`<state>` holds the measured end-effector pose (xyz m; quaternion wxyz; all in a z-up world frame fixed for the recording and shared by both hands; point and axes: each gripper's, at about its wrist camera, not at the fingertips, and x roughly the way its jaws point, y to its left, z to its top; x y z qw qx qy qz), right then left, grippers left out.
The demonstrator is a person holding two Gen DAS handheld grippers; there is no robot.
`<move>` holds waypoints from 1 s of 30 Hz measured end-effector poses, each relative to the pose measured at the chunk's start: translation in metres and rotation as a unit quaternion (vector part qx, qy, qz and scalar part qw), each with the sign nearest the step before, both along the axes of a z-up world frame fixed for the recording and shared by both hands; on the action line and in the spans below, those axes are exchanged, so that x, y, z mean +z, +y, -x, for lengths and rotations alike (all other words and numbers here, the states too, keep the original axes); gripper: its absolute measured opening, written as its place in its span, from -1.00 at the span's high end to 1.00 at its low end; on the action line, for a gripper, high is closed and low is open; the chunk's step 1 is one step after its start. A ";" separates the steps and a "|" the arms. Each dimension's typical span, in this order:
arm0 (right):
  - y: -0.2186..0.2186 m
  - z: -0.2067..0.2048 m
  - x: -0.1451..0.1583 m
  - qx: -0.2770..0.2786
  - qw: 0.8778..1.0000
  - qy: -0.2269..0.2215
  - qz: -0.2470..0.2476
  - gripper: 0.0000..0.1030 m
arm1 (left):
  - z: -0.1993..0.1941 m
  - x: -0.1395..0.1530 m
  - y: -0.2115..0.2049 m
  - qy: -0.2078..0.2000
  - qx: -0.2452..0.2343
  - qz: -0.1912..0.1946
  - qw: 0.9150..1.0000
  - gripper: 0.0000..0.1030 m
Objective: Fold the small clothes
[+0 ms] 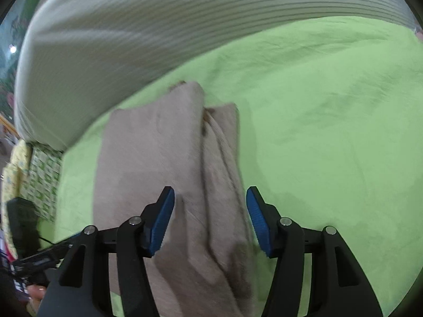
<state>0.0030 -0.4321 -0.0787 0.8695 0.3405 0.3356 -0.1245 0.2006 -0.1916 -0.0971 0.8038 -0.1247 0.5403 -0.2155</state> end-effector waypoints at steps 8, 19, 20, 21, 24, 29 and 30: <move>-0.006 -0.022 -0.008 0.014 1.000 0.005 -0.023 -0.12 | -0.034 -0.017 -0.008 0.034 0.009 0.030 0.999 -0.67; -0.012 -0.029 -0.026 0.036 0.997 0.005 -0.064 -0.06 | -0.050 -0.039 -0.023 0.055 0.006 0.083 0.995 -0.34; -0.012 -0.029 -0.027 0.038 0.997 0.002 -0.071 -0.01 | -0.050 -0.038 -0.028 0.054 0.004 0.079 0.995 -0.25; -0.011 -0.029 -0.028 0.041 0.996 0.000 -0.075 0.13 | -0.049 -0.037 -0.029 0.047 0.003 0.073 0.996 -0.15; -0.006 -0.026 -0.024 0.047 0.996 -0.013 -0.080 0.32 | -0.044 -0.031 -0.027 0.035 -0.002 0.080 0.996 0.07; 0.014 -0.017 -0.003 0.056 0.995 -0.037 -0.080 0.40 | -0.027 -0.008 -0.017 0.004 -0.001 0.080 0.997 0.16; 0.019 -0.016 0.000 0.062 0.994 -0.041 -0.081 0.41 | -0.020 -0.002 -0.011 -0.007 0.001 0.076 0.997 0.17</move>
